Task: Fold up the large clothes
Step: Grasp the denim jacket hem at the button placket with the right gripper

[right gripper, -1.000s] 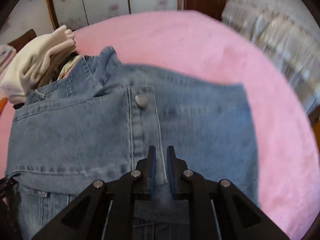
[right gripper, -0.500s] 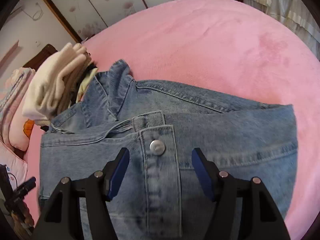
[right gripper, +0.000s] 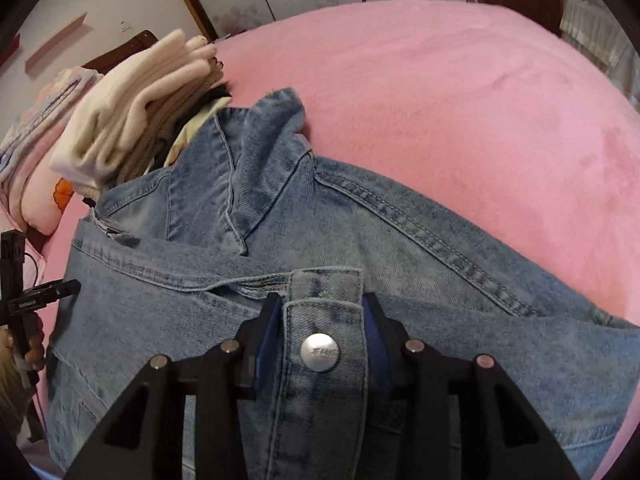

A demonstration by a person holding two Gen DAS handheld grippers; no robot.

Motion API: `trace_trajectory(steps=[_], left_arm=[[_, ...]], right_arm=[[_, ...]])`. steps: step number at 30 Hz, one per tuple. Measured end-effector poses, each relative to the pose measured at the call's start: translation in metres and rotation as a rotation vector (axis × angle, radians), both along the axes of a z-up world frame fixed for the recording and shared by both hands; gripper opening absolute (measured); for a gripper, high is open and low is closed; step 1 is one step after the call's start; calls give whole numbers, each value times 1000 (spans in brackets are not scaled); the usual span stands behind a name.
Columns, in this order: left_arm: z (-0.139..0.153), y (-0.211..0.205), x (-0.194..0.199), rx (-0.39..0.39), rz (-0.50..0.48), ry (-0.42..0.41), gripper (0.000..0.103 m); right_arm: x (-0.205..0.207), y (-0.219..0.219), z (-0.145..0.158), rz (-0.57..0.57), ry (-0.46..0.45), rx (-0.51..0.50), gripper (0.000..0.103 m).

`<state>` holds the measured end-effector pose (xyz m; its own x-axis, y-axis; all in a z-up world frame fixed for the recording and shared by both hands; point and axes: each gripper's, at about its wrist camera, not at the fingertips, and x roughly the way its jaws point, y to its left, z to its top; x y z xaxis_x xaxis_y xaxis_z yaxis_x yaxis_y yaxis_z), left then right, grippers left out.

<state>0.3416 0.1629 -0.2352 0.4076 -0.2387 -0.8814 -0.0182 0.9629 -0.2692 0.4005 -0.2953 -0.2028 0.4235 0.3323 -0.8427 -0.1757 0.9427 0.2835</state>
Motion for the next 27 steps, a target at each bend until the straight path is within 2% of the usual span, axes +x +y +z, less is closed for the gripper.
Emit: trace_trajectory(steps=[3,5,7,9,10,12,18,21,24,27], left_arm=[[-1,0,6,-4,12,-1,80],[-2,-2,8,-4,23,-2,82],[-1,-4,8,4,30,-6,82],[0,-5,7,8,33,-11,82],[0,-6,6,6,36,-13,82],[0,-7,5,0,42,-21,82],[2,2,-10,-4,61,-58,82],[7,7,-16,-26,79,-91,82],[14,14,-18,-47,115,-115,83],[13,17,-14,-33,127,-101,83]], right_arm=[[0,6,-3,12,-11,-34,42],[-4,17,-1,27,-44,-105,39],[-10,32,6,32,-68,-176,27],[-20,53,21,38,-135,-296,25],[-31,65,33,56,-196,-348,24],[-56,88,65,98,-318,-385,24],[-127,137,179,163,-693,-372,23],[-139,144,215,149,-798,-346,24],[-129,146,226,115,-816,-354,24],[-98,128,205,28,-708,-402,24]])
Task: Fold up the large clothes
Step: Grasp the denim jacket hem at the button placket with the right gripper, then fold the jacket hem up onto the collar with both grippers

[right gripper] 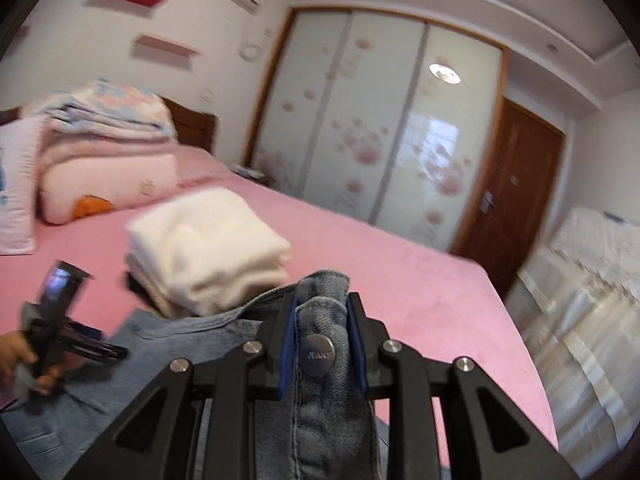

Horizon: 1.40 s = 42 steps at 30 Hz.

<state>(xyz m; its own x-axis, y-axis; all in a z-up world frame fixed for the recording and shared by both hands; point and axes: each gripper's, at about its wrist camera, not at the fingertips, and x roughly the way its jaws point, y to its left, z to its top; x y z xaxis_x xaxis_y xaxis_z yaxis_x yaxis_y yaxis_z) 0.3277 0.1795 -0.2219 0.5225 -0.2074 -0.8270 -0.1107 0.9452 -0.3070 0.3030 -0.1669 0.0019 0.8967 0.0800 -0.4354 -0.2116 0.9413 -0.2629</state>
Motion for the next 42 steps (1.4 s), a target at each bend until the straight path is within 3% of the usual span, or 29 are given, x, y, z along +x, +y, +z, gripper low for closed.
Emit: trace_trajectory(steps=[3,5,8,11,13,14,16,19,22,23,24,25,26,27,28,32,33,35,38,40,42], left_arm=[[-4,-4,7,30,-3,29,83],[-7,-12,15,63,-15,49,83],[-11,-27,26,136,-38,64,85],[-16,-42,37,224,-55,96,88],[-15,-46,41,244,-59,106,88],[-12,-47,42,249,-63,107,88],[2,-49,39,269,-58,72,87],[33,-63,26,256,-67,-51,87],[49,-94,22,175,-131,-103,87],[51,-104,24,152,-160,-104,85],[50,-118,23,135,-192,-103,82],[48,-137,28,125,-227,-103,70],[45,-148,31,128,-247,-101,57],[40,-160,38,131,-257,-90,52],[34,-167,42,129,-255,-71,46],[6,-165,75,136,-156,-14,42],[-1,-161,79,158,-130,11,37],[-13,-142,85,181,-98,53,6],[-21,-130,82,153,-148,39,5],[-19,-132,76,195,-185,12,4],[-17,-132,73,206,-187,5,4]], right_arm=[[42,-40,-52,-159,215,26,24],[61,-73,-101,-259,386,72,24],[69,-95,-160,-320,510,89,26],[70,-95,-202,-369,552,48,45],[68,-97,-202,-402,525,62,62],[67,-99,-197,-422,513,69,66],[58,-100,-181,-459,454,62,67],[33,-90,-149,-449,314,14,67],[14,-74,-132,-320,296,121,67],[13,-63,-131,-266,328,171,64],[15,-58,-132,-232,351,198,52],[18,-46,-136,-181,390,236,35],[20,-35,-142,-151,418,260,29],[25,-22,-148,-127,442,280,20],[26,-11,-156,-115,454,281,18],[48,1,-196,-182,512,188,16],[51,-5,-202,-207,513,172,8],[51,-21,-209,-272,497,129,5],[46,-56,-215,-328,491,85,5],[39,-72,-213,-296,507,113,0],[31,-78,-206,-323,498,76,0]])
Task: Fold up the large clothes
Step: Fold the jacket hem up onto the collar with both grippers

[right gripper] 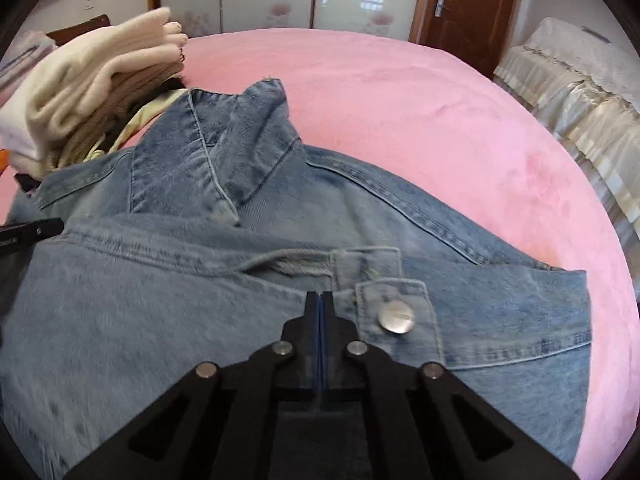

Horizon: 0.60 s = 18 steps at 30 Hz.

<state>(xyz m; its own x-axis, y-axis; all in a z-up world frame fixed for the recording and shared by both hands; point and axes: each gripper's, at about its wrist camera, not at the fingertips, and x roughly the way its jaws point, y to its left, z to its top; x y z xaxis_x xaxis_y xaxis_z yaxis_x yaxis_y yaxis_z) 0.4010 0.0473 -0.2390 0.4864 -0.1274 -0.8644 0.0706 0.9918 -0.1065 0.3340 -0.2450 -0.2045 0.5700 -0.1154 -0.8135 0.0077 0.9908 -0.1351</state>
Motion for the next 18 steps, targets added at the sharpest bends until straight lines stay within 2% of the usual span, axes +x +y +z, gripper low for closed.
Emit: trace_trajectory(steps=[3,5,6,9,13,18], left_arm=[[16,8,-11,-18,19,6,9],[37,18,-30,-35,31,-17,27],[48,22,-41,-40,34,-42,31],[67,30,-77,-24,62,-92,52],[73,43,-124,-60,113,-110,53],[51,46,-159,-70,168,-81,53]], right_arm=[[-9,-9,13,-19,17,71,0],[-21,-12,24,-27,12,120,3],[-26,-10,29,-18,4,125,3],[-50,6,46,25,-35,136,3],[-71,44,54,76,-61,233,3],[-90,99,43,142,-46,221,3]])
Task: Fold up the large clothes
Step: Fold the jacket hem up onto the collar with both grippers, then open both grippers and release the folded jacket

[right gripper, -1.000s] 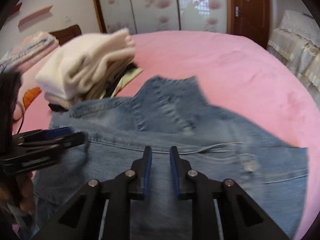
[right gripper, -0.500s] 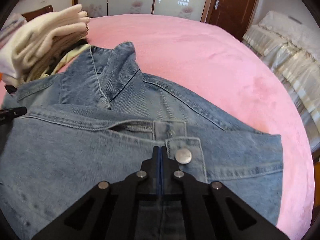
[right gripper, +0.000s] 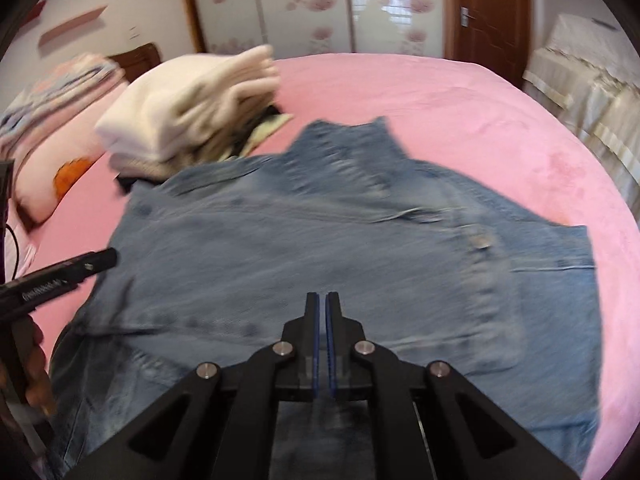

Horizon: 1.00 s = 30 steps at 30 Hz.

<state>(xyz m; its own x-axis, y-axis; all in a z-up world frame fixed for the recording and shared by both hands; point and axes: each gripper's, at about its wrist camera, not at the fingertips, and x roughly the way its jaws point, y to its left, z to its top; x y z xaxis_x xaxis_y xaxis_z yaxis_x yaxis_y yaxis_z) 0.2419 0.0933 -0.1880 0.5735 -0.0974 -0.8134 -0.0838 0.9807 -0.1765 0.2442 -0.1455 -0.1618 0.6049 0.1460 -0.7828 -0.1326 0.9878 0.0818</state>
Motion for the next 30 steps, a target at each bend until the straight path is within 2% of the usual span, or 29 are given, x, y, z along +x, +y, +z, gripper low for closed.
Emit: trace_trajectory(steps=[3,6,8,9,13,17,19,22,24,27,29,30], left_arm=[[-24,-4,0,51,12,51,53],[-33,-10,2,134,-15,54,53],[-34,-8,2,172,-21,57,53],[-34,-4,1,177,-15,60,53],[-31,12,-1,167,26,78,56],[-23,24,-9,66,46,109,57],[-13,23,-17,73,39,108,61],[9,16,-31,122,35,76,78],[29,11,-42,161,23,42,79],[60,4,-59,172,7,17,81],[82,0,-71,176,4,-1,83],[91,-2,-77,178,3,-13,84]], right_arm=[[-4,15,-24,12,39,-30,3],[-7,1,-34,17,37,-34,0],[-12,-20,-32,-78,31,-123,0],[-13,-35,-33,-138,32,-166,5],[-24,-102,-35,-245,105,-37,6],[-44,-113,-18,-253,105,-3,6],[-57,-108,-6,-240,92,11,6],[-74,-97,14,-214,63,21,6],[-84,-88,28,-191,38,21,7],[-101,-74,60,-153,-16,17,8],[-115,-66,83,-135,-52,34,13],[-121,-64,92,-129,-68,41,23]])
